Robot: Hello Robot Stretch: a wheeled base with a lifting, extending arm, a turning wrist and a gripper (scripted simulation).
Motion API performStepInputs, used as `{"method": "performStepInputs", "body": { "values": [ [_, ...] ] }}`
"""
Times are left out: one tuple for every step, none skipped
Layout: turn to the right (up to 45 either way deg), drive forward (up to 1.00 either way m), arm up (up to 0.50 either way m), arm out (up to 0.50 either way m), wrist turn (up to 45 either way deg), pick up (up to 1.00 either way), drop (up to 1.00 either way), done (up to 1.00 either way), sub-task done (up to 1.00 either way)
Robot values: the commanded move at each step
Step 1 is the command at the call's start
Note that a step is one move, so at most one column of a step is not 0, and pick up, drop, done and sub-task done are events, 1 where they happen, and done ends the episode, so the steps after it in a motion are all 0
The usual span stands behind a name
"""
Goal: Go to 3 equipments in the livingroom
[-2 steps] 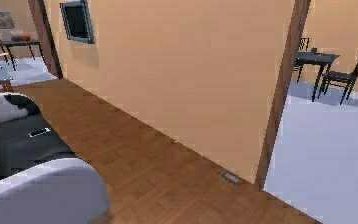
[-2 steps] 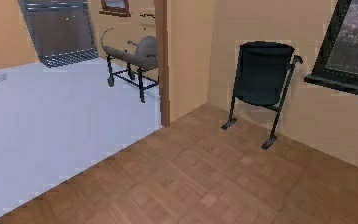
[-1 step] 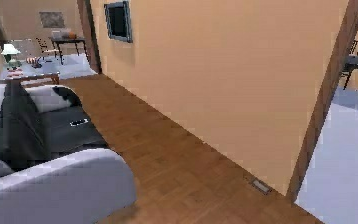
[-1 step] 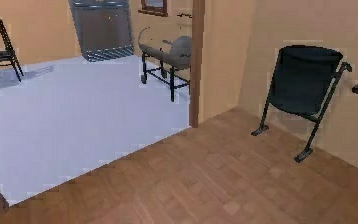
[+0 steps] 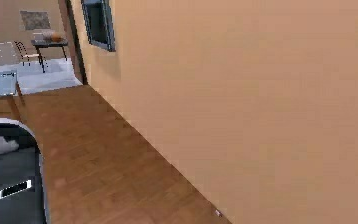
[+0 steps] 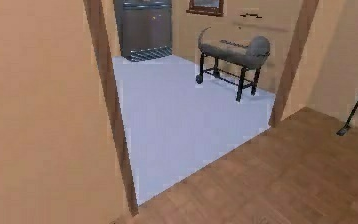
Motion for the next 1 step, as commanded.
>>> {"method": "performStepInputs", "body": {
  "values": [
    [0.0, 0.25, 0.0, 0.0, 0.0, 0.0, 0.0, 0.0, 0.0]
  ]
}}
